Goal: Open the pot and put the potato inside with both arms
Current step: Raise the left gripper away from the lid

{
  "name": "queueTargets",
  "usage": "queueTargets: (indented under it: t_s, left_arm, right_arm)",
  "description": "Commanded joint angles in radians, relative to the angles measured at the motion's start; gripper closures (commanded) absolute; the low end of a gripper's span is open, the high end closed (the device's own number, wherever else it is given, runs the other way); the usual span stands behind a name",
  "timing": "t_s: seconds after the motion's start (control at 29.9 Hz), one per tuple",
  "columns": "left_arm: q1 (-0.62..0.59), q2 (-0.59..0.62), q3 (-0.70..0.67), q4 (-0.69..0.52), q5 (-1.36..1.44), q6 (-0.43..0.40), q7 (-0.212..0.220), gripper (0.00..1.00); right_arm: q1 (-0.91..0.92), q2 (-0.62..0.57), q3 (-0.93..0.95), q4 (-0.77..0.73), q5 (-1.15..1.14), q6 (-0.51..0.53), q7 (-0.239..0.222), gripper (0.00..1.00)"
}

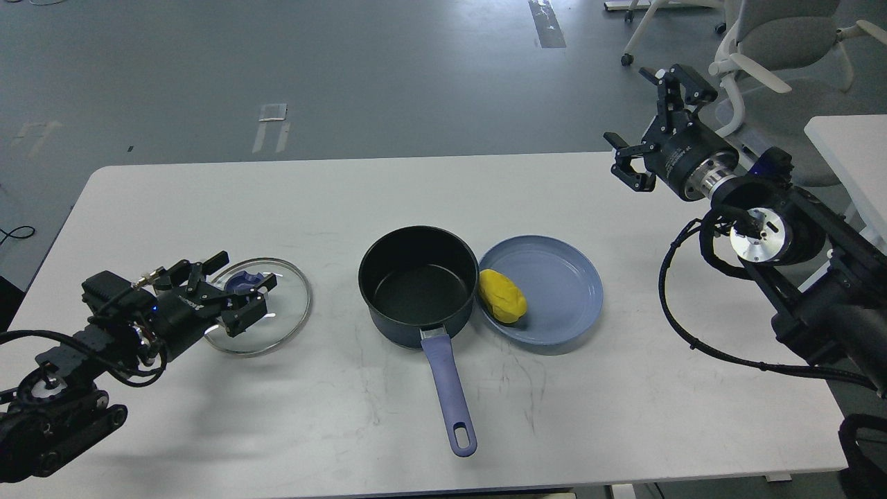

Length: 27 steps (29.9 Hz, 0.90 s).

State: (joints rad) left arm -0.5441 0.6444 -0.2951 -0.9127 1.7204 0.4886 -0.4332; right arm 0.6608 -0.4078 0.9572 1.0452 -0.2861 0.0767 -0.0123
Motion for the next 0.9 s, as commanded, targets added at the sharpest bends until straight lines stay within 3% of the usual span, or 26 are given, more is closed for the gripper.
queueTargets:
  t_s: [0.0,0.17,0.27,0.37,0.4,0.44,0.47,0.6,0.67,0.87]
  left_arm:
    - [-0.060,0.006,0.002,-0.031,-0.132,0.000,-0.022,0.01]
    - [-0.177,0.011,-0.012,-0.067,-0.416,-0.001,-0.032,0.01]
    - [-0.289,0.009,-0.019,-0.071,-0.765,-0.111,-0.024,0.01]
    - [-0.396,0.023,-0.016,-0.057,-1.075,-0.309,-0.019,0.01]
    - [-0.430,0.035,-0.019,-0.052,-1.211,-0.449,-0.009,0.01]
    - [-0.445,0.046,-0.030,-0.051,-1.354,-0.554,0.020,0.01]
    - [-0.448,0.047,-0.041,-0.051,-1.422,-0.583,0.042,0.01]
    - [-0.442,0.026,-0.129,-0.063,-1.656,-0.654,0.218,0.01]
    - [-0.424,-0.008,-0.179,-0.066,-1.688,-0.699,0.269,0.01]
    - [-0.292,-0.054,-0.340,-0.172,-1.691,-0.821,0.297,0.01]
  right_arm:
    - [0.002,0.000,0.000,-0.001,-0.001,0.000,0.000,0.00]
    - [0.005,0.000,-0.002,0.001,-0.001,0.001,0.000,0.00]
    - [0.006,0.000,-0.002,0.002,-0.001,0.003,0.000,0.00]
    - [0.011,-0.002,-0.003,0.004,-0.001,0.005,0.002,0.00]
    - [0.013,-0.002,-0.005,0.006,-0.004,0.005,0.002,0.00]
    - [0.014,-0.002,-0.006,0.007,-0.010,0.006,0.002,0.00]
    - [0.014,-0.002,-0.006,0.007,-0.014,0.006,0.002,0.00]
    - [0.037,-0.014,-0.029,0.024,-0.021,0.018,0.002,0.00]
    - [0.057,-0.043,-0.069,0.045,-0.021,0.021,0.006,0.00]
    - [0.080,-0.055,-0.109,0.070,-0.021,0.064,0.009,0.00]
